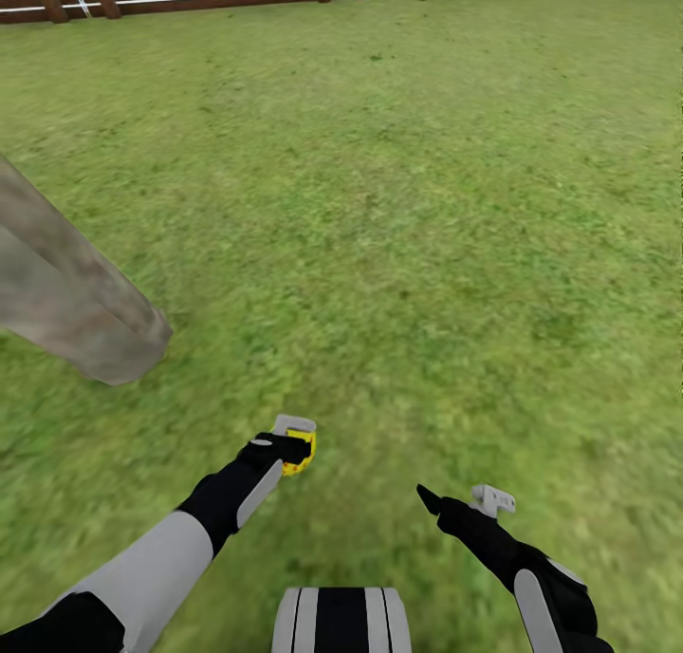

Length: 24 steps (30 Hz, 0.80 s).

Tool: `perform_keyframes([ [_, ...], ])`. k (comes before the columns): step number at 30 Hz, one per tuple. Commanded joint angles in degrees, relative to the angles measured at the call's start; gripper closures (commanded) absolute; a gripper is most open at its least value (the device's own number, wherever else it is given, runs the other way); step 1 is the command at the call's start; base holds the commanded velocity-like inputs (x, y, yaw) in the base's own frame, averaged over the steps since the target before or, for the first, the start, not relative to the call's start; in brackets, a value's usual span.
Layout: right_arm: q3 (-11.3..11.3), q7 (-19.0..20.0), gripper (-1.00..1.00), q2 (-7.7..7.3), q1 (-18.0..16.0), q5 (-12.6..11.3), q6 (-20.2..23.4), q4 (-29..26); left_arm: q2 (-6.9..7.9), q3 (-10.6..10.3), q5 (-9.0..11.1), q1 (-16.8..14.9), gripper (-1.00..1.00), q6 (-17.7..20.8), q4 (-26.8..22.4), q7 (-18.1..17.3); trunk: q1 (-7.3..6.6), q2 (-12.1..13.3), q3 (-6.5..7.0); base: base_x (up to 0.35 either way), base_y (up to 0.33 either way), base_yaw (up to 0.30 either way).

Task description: Take the three Easter eggs out of the wicker basket on the lawn in the garden, then place them on the lawn next to a single tree (choose any tree) so that all three eggs are next to the same tree and none are left in the basket.

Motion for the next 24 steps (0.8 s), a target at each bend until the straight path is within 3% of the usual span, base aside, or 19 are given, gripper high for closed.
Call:
perform_keyframes([
  [1,-0.18,0.27,-1.00,0.07,-0.03,-0.11,0.38,-0.05,0.05,-0.26,0.61,-0.04,-1.00,0.16,-0.10,0.53,-0.03,0.00,0.19,0.000,0.000,0.000],
  [10,-0.14,0.19,-1.00,0.07,-0.03,-0.11,0.38,-0.05,0.05,-0.11,0.61,-0.04,-1.00,0.56,-0.09,0.41,-0.26,0.12,2.19,0.000,0.000,0.000],
  [24,-0.17,0.31,-1.00,0.02,-0.03,-0.11,0.38,-0.05,-0.26,-0.06,0.69,-0.05,-1.00,5.56,-0.92,0.41,-0.63,0.31,5.29,0.000,0.000,0.000],
])
